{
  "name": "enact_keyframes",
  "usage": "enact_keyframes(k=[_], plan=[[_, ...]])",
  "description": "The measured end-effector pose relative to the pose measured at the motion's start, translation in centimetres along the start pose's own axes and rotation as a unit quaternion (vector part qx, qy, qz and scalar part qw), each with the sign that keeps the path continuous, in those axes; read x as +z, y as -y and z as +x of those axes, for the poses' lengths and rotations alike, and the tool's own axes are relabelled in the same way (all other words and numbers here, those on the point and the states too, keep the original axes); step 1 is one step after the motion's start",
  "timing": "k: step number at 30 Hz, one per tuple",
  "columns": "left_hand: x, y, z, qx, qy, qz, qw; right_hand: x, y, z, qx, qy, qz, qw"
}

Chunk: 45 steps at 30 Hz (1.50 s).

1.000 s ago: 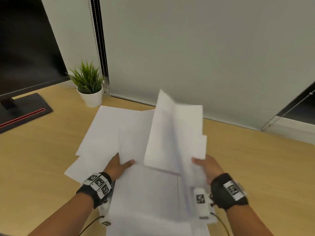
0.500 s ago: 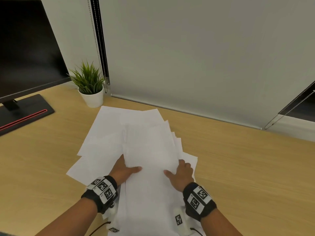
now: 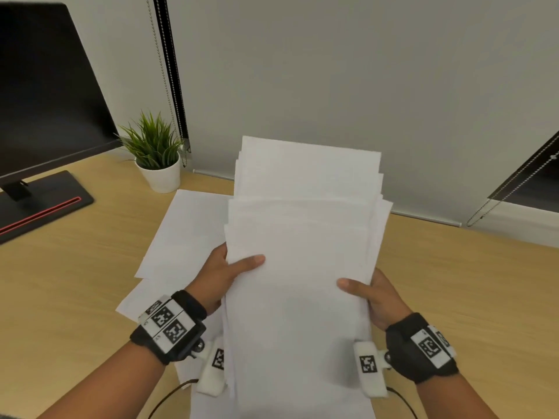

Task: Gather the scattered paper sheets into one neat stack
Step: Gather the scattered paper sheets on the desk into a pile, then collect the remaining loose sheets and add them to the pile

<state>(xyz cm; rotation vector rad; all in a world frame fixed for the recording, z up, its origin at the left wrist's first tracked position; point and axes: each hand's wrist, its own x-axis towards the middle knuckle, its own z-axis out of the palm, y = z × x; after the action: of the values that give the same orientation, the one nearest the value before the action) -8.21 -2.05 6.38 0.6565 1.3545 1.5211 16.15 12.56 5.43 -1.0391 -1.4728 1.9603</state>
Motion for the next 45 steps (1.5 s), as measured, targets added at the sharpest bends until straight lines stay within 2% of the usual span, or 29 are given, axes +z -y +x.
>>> enact_keyframes(k=[3,6,7,9,11,13,15,16,18,20,23,25,27,30,33,35,37,40,41,45], plan=[[1.3,-0.1,0.6,-0.029,-0.015,0.034,0.999,-0.5,0.9,-1.1,-0.012,-0.031,-0.034,0.999],[-0.3,0.7,1.3,-0.073,-0.011,0.113,0.991,-3.5,1.5,-2.1,-0.004,-0.091,-0.053,0.994],[-1.7,0.8,1.4,-0.083,-0.030,0.126,0.988,-4.9,1.7,-2.4,0.007,-0.118,-0.051,0.992],[-5.6,1.1,1.6,-0.104,-0.111,0.128,0.980,-8.8,1.7,-3.0,0.036,-0.176,-0.041,0.983],[-10.2,1.5,1.9,-0.115,-0.210,0.158,0.958,-12.5,1.1,-3.7,0.070,-0.224,-0.053,0.971],[-14.1,1.8,2.2,-0.129,-0.284,0.222,0.924,-15.6,0.2,-4.2,0.123,-0.258,-0.078,0.955],[-17.0,2.0,3.0,-0.170,-0.322,0.247,0.898,-20.0,-2.2,-4.1,0.170,-0.292,-0.119,0.934],[-17.7,1.9,3.4,-0.201,-0.331,0.248,0.888,-25.3,-5.4,-2.8,0.176,-0.300,-0.138,0.927],[-18.7,1.7,4.7,-0.258,-0.325,0.290,0.862,-30.1,-8.7,-1.1,0.208,-0.303,-0.176,0.913],[-18.5,1.6,6.0,-0.300,-0.288,0.364,0.834,-28.4,-8.4,-0.6,0.230,-0.329,-0.209,0.892],[-16.1,1.9,7.7,-0.326,-0.240,0.477,0.780,-17.9,-3.2,-1.7,0.229,-0.339,-0.285,0.867],[-14.0,2.1,8.4,-0.328,-0.212,0.530,0.753,-17.0,-3.3,-1.0,0.211,-0.329,-0.300,0.870],[-12.3,3.0,9.0,-0.318,-0.206,0.554,0.741,-16.5,-3.5,-0.6,0.201,-0.323,-0.320,0.868],[-9.6,4.4,9.4,-0.287,-0.222,0.556,0.748,-15.7,-3.8,-0.4,0.190,-0.320,-0.341,0.863],[-7.0,4.8,9.6,-0.250,-0.211,0.587,0.741,-15.7,-4.2,-0.4,0.183,-0.312,-0.353,0.863],[-6.2,4.8,10.0,-0.226,-0.209,0.586,0.749,-15.6,-4.4,-0.3,0.182,-0.314,-0.352,0.863],[-5.7,5.1,10.4,-0.195,-0.205,0.554,0.783,-15.4,-4.7,-0.1,0.175,-0.310,-0.358,0.864],[-4.9,5.1,10.9,-0.183,-0.200,0.427,0.863,-14.7,-4.9,0.4,0.171,-0.299,-0.355,0.869],[-4.8,4.7,10.9,-0.193,-0.198,0.393,0.877,-14.6,-4.9,0.5,0.171,-0.297,-0.351,0.871],[-6.8,3.0,9.6,-0.253,-0.193,0.288,0.903,-15.1,-5.1,0.3,0.174,-0.301,-0.324,0.880]])
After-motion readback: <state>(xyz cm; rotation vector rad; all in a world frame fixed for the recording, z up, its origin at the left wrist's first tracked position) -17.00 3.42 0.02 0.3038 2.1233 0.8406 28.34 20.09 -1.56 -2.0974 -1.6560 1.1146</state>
